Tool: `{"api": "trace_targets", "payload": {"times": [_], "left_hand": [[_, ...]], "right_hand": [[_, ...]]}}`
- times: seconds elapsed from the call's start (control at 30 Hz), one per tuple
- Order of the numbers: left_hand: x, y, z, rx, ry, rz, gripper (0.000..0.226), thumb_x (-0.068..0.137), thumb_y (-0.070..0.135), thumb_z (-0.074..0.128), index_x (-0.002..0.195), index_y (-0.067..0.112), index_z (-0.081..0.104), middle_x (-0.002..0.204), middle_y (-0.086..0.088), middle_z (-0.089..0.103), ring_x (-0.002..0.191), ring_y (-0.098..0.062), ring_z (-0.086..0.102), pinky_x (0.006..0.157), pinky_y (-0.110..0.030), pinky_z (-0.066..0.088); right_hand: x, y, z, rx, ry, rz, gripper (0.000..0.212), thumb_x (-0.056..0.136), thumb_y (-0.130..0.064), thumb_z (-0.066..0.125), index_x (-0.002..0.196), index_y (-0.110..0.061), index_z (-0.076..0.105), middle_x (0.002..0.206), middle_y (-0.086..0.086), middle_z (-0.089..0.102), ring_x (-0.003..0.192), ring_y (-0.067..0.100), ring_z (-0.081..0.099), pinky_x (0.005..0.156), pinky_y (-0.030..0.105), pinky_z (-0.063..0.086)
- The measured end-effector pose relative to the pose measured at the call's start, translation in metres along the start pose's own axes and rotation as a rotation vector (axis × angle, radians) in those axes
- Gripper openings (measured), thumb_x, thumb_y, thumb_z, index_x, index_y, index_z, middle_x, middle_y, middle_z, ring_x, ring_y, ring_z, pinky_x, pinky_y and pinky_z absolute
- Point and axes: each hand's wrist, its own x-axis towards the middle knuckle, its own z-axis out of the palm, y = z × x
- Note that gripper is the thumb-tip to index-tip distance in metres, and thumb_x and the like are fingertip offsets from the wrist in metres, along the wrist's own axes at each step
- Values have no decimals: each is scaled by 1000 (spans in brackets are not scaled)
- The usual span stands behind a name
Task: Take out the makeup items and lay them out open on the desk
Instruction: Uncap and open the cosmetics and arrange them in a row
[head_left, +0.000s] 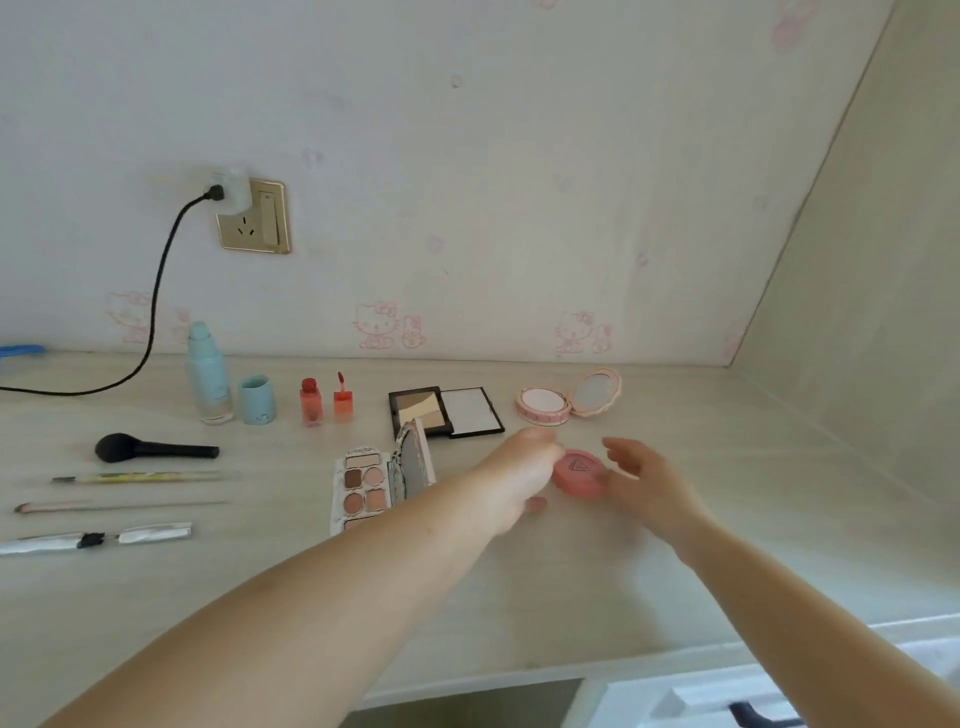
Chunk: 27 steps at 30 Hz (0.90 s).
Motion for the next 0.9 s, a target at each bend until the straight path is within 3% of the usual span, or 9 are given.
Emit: {"api": "trace_targets", "payload": {"times": [0.1,0.23,0.4,0.53,0.67,0.73,0.8,0.9], "left_hand": [[13,-9,6,16,21,-36,47,92,18,45,138,28,42,136,0,47,121,-18,46,87,-33,49],[21,-12,9,31,30,-23,46,92,18,42,138,27,41,135,0,48,121,-18,49,88,-33,51],[18,-16,7,-52,66,4,41,94,17,40,133,25,46,129,-2,53,115,-18,53,89,-34,50],[6,-23,4,-379,127,-8,27,96,17,40,117,23,54,104,0,64,88,-13,62,82,-36,50],[-11,-38,6,-635,-85,-55,27,97,32,44,110,19,64,85,0,71,79,-20,63,90,-42,50],[-19,-43,9,-731,-210,-38,38,98,39,40,109,13,66,89,-4,72,73,-20,67,82,-39,55],[-27,-46,10,-819,-279,-28,46,98,43,39,110,9,66,97,-10,70,71,-20,69,69,-34,57],[-38,-45,7,-861,-319,4,46,96,45,40,110,11,67,106,-12,67,82,-20,68,69,-31,57]], "right_hand": [[2,3,12,-178,-39,-56,73,75,-35,73,139,-24,39,132,-1,50,120,16,50,95,28,38],[11,6,21,-368,-22,-138,78,76,-38,70,143,-25,33,135,1,51,125,22,45,99,31,37],[7,8,27,-278,82,-169,75,73,-36,73,139,-24,39,127,1,56,119,24,48,98,35,41],[-9,2,24,-130,194,-278,73,70,-31,77,135,-27,43,120,-5,55,115,17,47,92,28,38],[-32,-13,22,-32,205,-346,67,69,-31,77,128,-35,46,113,-12,54,107,7,51,79,12,36],[-44,-23,23,-35,204,-357,65,67,-38,76,125,-37,47,112,-13,53,104,4,52,76,10,36],[-54,-31,24,-72,213,-369,67,64,-46,73,125,-34,48,111,-11,52,105,7,52,81,20,44],[-65,-42,24,-142,233,-397,69,62,-52,70,125,-32,50,109,-12,49,107,13,53,89,35,47]]}}
